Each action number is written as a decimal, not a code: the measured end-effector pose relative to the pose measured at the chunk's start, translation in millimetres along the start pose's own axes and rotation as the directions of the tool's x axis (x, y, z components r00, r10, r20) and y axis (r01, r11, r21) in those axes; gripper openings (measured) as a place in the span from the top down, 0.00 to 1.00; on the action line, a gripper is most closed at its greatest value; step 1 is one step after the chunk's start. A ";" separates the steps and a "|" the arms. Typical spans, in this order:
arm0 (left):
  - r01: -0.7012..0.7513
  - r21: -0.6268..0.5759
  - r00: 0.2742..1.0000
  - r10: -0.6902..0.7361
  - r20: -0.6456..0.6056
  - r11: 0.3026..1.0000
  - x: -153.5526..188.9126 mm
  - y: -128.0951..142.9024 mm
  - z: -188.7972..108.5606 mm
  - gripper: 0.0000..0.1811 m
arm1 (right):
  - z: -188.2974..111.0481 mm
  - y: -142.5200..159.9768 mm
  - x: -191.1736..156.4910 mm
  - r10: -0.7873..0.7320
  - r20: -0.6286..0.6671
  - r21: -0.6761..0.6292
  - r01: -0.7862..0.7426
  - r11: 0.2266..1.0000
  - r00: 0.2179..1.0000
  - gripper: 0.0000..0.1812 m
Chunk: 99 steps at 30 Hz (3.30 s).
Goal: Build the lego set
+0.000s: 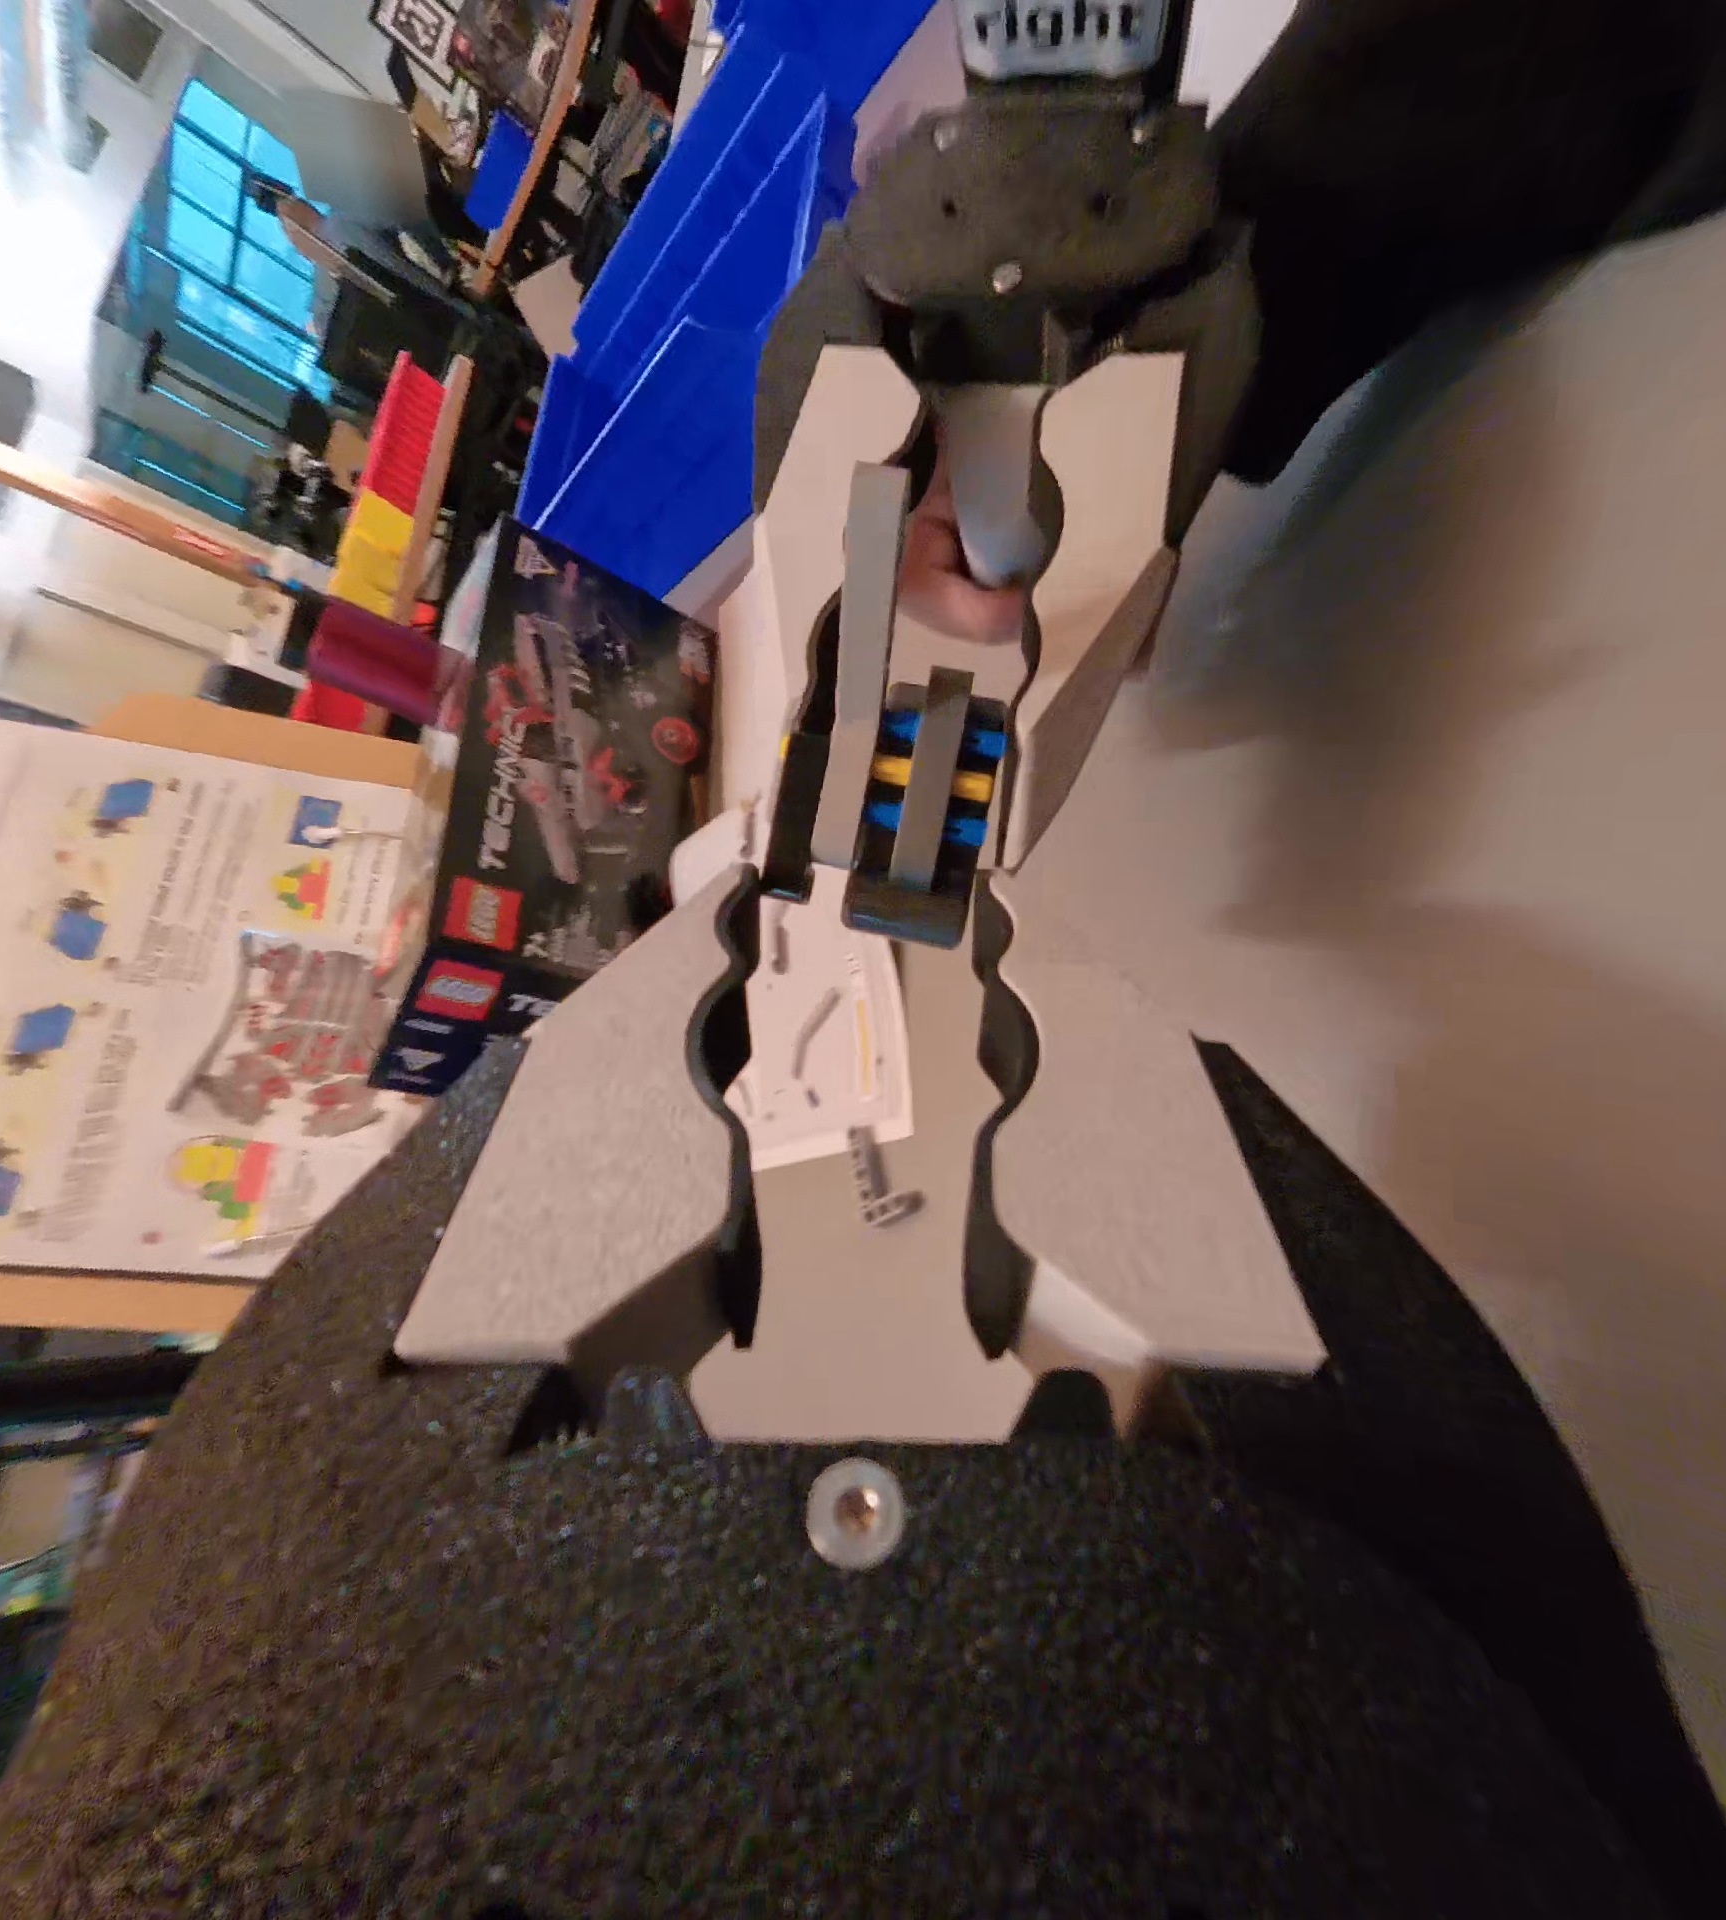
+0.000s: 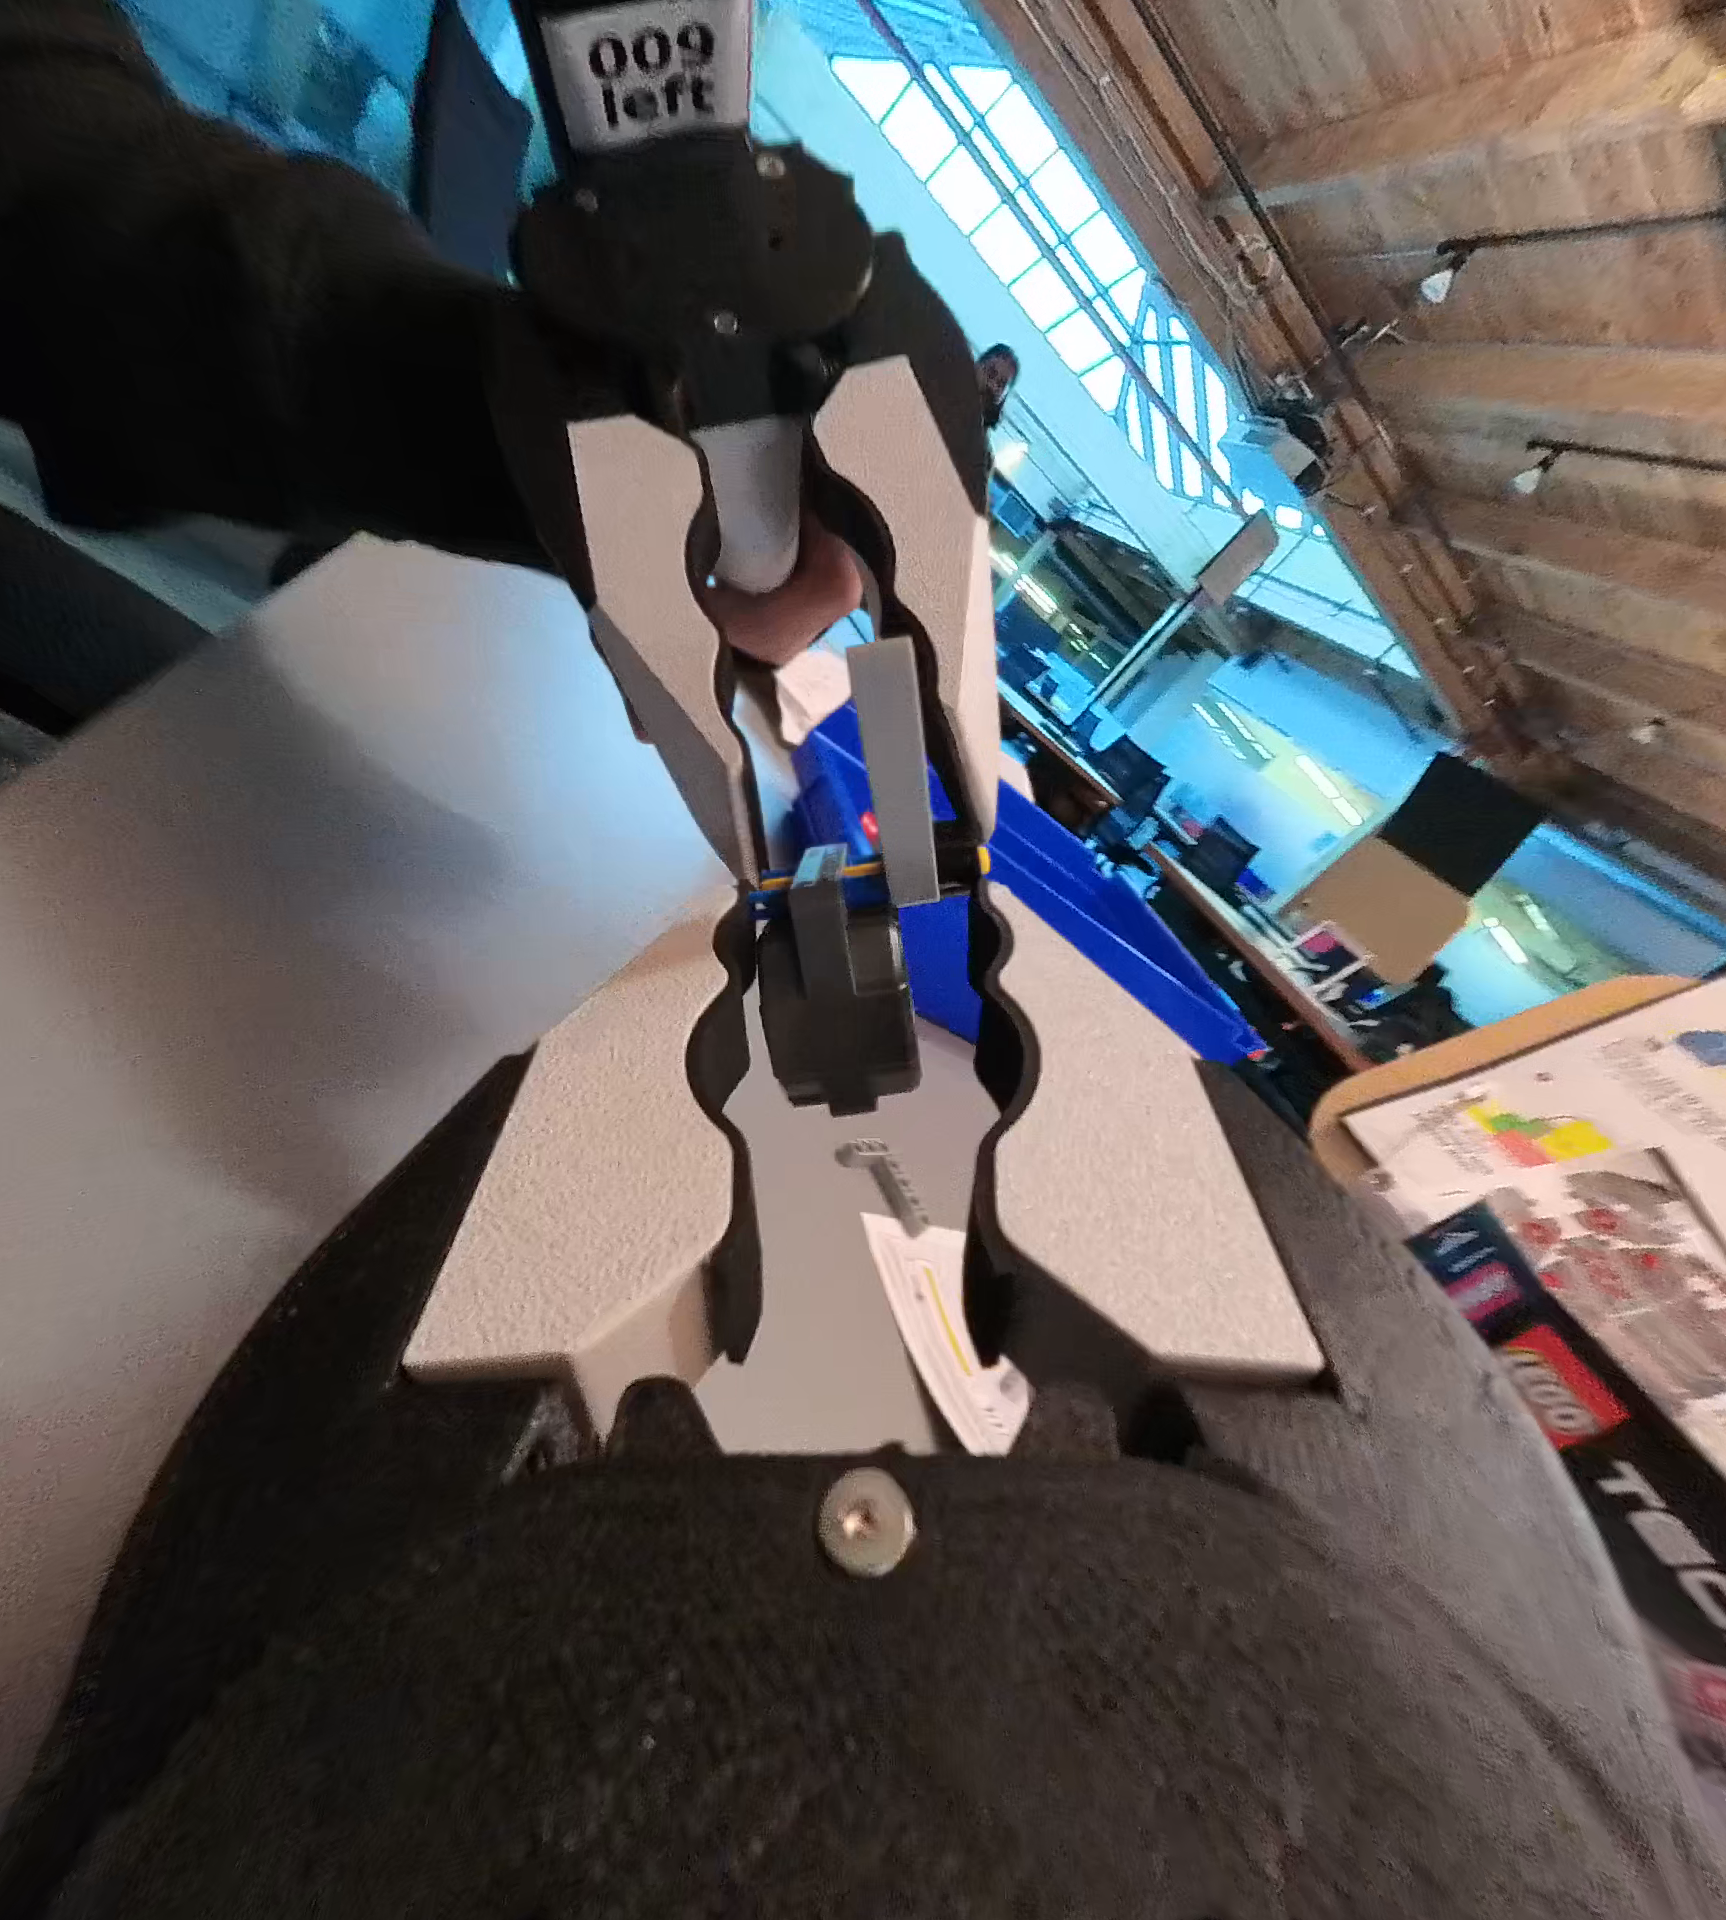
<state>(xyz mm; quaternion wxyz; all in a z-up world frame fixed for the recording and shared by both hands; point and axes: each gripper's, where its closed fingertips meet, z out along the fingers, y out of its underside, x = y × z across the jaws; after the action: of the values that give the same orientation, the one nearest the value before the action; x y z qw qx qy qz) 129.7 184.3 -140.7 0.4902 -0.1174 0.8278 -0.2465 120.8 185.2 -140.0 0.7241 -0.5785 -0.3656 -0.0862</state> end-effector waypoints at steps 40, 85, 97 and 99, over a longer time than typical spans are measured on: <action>-0.105 -0.136 0.990 0.116 0.076 0.985 5.9 3.2 13.9 0.73 | 5.3 11.0 2.8 -0.175 -0.029 -0.166 0.168 0.972 0.984 0.83; -0.066 -0.088 0.997 0.068 0.028 0.994 3.5 1.1 13.4 0.79 | -8.6 4.5 -1.2 0.013 0.069 -0.066 -0.008 0.998 0.998 0.85; -0.094 -0.063 0.984 0.102 0.145 0.994 -5.9 -1.9 11.6 0.79 | -8.0 -7.0 -0.7 0.025 0.052 0.012 -0.026 1.000 0.998 0.79; -0.111 -0.083 0.985 0.121 0.124 0.990 -4.3 2.6 11.9 0.79 | -9.0 -5.0 1.1 -0.007 0.048 -0.014 0.008 1.000 0.999 0.78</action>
<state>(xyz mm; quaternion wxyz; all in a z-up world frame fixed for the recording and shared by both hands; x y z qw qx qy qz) 142.3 184.9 -143.6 0.5510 -0.1033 0.8088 -0.1778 122.7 175.9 -136.0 0.7105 -0.5843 -0.3843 -0.0778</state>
